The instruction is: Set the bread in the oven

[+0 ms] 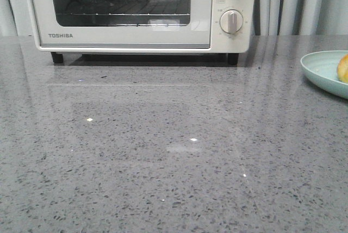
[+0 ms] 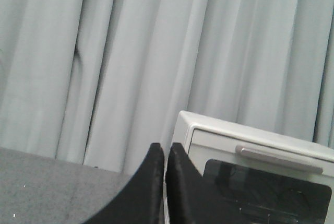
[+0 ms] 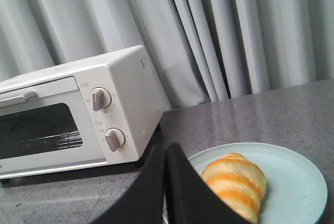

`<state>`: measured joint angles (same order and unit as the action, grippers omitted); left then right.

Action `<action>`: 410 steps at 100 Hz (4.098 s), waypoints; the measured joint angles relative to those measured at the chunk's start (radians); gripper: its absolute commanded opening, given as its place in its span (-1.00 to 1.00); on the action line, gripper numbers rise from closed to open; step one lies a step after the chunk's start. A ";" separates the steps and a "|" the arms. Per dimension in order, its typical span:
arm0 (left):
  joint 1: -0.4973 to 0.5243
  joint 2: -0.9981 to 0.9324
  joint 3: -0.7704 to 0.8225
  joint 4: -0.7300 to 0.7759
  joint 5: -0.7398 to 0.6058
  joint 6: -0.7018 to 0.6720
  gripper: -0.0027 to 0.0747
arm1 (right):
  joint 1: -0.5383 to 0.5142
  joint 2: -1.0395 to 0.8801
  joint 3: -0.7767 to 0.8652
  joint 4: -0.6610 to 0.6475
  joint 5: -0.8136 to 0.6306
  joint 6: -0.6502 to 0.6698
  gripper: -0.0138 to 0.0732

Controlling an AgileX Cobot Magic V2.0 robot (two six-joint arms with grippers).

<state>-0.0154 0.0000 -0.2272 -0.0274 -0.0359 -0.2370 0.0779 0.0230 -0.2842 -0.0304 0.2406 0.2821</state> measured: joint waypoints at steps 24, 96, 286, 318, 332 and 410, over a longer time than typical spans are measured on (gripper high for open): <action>-0.004 0.126 -0.180 0.011 0.113 0.000 -0.99 | 0.000 0.192 -0.169 0.010 0.216 0.002 -0.81; -0.282 0.881 -0.647 0.011 0.127 0.079 -0.99 | 0.000 0.671 -0.619 0.030 0.506 -0.047 -0.81; -0.434 1.465 -0.938 0.003 0.150 0.096 -0.99 | 0.000 0.705 -0.654 0.030 0.604 -0.048 -0.81; -0.519 1.114 -0.641 -0.070 0.332 0.100 -0.99 | 0.000 0.685 -0.655 0.030 0.685 -0.048 -0.81; -0.539 0.825 -0.615 -0.079 0.389 0.100 -0.99 | 0.000 0.675 -0.655 0.030 0.741 -0.048 -0.81; -0.354 0.152 -0.617 0.168 0.765 0.049 -0.99 | 0.000 0.952 -0.660 0.030 0.676 -0.062 -0.39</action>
<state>-0.3694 0.1518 -0.8437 0.1404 0.7287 -0.1877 0.0779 0.9752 -0.9443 0.0000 0.9162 0.2205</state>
